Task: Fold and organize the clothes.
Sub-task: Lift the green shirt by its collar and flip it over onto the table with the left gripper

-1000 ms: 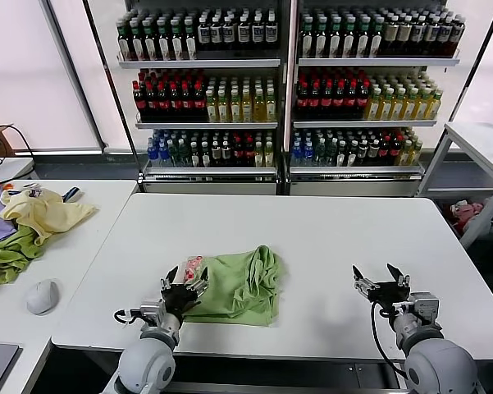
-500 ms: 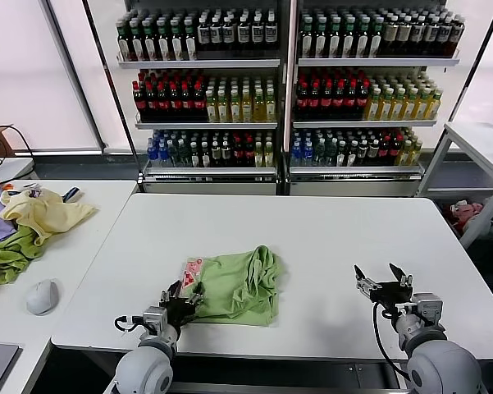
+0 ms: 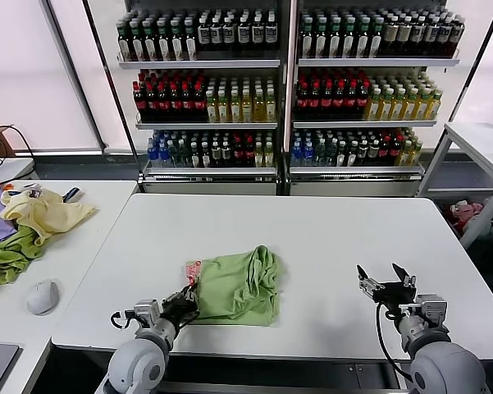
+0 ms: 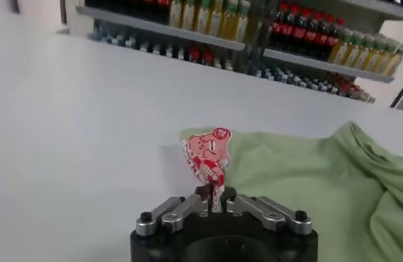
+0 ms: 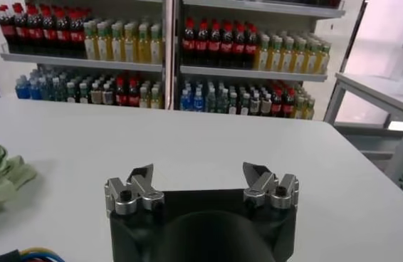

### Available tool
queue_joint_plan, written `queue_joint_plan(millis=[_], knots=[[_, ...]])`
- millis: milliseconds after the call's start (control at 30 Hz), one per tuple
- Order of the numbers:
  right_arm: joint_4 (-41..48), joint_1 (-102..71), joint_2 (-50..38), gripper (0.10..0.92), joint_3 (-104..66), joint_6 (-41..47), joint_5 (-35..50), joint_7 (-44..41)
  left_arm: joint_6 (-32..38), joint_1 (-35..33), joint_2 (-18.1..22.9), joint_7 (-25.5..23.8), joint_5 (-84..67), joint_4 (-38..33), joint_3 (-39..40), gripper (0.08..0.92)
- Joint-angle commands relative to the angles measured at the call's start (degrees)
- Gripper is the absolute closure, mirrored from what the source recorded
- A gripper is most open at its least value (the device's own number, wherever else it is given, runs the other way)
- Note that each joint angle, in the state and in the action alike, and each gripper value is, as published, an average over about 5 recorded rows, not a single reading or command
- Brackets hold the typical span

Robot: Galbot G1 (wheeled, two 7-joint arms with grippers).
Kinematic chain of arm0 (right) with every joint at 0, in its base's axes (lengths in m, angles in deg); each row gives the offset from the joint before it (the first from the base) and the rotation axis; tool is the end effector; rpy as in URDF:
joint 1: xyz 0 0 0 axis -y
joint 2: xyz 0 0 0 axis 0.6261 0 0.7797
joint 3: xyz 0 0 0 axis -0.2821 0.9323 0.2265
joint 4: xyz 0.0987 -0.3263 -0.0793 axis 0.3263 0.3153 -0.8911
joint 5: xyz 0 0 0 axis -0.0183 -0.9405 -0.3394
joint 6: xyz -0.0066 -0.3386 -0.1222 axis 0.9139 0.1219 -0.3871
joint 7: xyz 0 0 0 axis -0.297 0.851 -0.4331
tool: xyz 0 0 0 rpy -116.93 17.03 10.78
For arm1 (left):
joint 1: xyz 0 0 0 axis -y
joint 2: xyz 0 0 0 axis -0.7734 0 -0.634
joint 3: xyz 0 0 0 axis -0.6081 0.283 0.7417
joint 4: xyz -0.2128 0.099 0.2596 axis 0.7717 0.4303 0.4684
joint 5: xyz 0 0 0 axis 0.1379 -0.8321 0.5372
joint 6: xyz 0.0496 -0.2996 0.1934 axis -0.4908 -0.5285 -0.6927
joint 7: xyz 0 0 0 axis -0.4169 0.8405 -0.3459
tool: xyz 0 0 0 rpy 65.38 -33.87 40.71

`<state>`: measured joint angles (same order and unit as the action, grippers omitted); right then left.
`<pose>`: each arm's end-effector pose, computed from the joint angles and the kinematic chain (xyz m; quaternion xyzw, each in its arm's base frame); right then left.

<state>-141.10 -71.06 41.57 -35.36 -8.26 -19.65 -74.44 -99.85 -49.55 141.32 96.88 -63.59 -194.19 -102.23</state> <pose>0.2416 -0.0994 -0.2191 0.0043 -0.9843 0.0361 0.1726 0.2808 0.0101 -0.3036 -0.0715 -0.9509 0.1123 0.2795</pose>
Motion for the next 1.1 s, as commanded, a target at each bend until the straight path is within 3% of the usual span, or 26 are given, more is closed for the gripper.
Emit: queue_joint_plan(millis=[33,333,767,933,1100], knots=[[-0.2,-0.1,0.0,0.203,-0.2,-0.1,0.2,0.0,0.2,-0.5,0.8,0.7,-24.4,-1.6,-7.4,0.847],[-0.3,0.2,0.0,0.203,-0.2,-0.2,0.7,0.1,1.1,-0.6,-0.9,3.0,-36.2,-3.7,-18.3,0.877],[-0.7,0.6,0.3,0.203,-0.5,-0.7,1.8,0.1,-1.0,0.9,-12.0,6.2,-49.6,-4.9,-38.1,0.877],[-1.3,0.7,0.8,0.203,-0.3,-0.7,1.8,0.1,-1.7,1.9,-14.2,6.2,-48.7,-10.6,-37.8,0.877],[-1.7,0.5,1.4,0.203,-0.4,-0.7,1.7,0.1,-1.5,3.2,-12.3,5.9,-39.6,-16.1,-27.9,0.877]])
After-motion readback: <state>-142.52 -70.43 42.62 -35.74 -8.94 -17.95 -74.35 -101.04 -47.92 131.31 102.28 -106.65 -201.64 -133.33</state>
